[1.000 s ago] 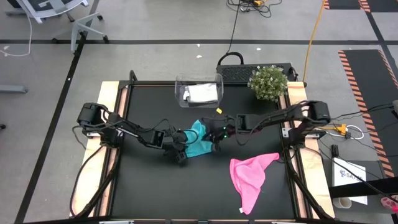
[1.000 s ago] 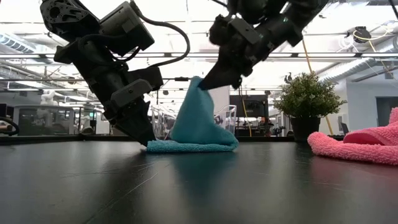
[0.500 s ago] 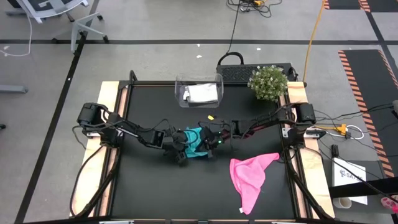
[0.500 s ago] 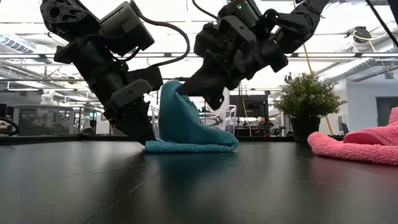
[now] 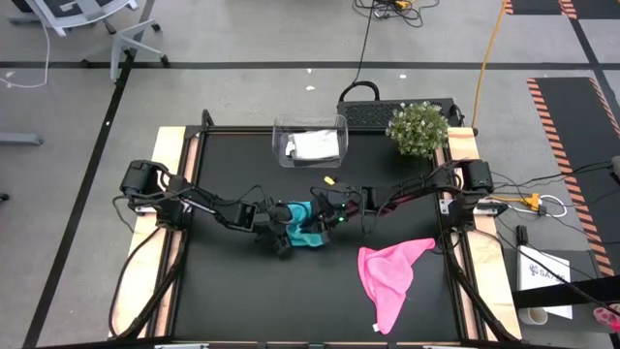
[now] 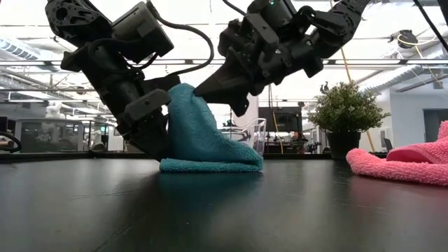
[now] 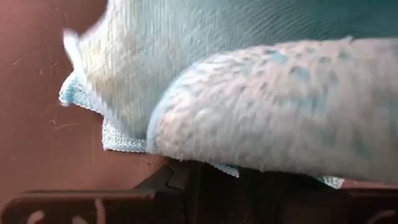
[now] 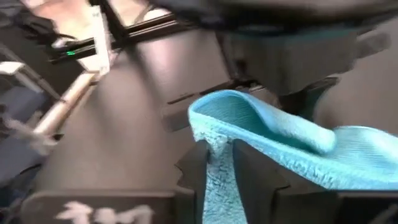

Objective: Fold microfiber towels
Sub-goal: Fold the light blue microfiber cloth

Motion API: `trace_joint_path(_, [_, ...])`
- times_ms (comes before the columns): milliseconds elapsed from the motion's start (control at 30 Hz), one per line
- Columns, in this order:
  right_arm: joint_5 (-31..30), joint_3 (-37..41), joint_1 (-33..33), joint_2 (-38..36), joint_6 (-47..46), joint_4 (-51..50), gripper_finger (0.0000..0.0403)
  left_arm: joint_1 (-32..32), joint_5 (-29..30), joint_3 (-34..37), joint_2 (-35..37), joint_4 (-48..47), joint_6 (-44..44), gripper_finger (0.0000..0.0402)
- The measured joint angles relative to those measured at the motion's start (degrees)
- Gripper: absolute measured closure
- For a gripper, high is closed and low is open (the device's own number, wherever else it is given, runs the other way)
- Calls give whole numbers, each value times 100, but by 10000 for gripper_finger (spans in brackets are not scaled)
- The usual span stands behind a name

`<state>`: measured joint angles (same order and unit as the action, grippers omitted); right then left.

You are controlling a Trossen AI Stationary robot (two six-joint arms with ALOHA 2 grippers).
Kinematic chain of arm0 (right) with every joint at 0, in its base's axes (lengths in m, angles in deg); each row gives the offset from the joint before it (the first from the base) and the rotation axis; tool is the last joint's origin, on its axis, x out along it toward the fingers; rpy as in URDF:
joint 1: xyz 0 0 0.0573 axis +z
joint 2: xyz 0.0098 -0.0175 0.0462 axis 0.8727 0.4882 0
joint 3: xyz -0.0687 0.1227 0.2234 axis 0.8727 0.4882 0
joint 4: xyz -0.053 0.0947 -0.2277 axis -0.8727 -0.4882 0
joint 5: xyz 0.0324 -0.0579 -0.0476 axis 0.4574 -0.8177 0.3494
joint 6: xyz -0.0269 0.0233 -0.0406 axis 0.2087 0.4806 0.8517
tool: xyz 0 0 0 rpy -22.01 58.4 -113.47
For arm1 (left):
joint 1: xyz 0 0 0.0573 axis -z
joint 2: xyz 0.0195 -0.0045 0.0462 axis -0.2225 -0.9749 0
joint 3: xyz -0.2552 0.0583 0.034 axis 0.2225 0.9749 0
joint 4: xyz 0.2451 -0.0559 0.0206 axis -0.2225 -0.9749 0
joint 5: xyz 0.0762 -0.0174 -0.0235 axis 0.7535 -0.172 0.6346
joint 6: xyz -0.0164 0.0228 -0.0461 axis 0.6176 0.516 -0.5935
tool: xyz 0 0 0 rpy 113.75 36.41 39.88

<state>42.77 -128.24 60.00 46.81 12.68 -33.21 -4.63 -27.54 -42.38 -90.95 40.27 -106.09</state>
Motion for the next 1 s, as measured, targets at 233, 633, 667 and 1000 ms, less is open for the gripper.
trace_joint_path(233, [-15, 0, -2, 0, 61, 1, 271, 0, 0, 0, 0, 0, -20, 293])
trace_joint_path(633, [-235, 2, -135, -572, 415, -1436, 258, -2, -4, 0, 0, -7, -20, 293])
trace_joint_path(667, [-353, 2, -159, -710, 531, -1654, 258, -2, -4, 0, 0, -7, -19, 293])
trace_joint_path(1000, [-1191, 2, -206, -1692, 798, -2491, 259, -4, -14, 2, 0, 11, 2, 293])
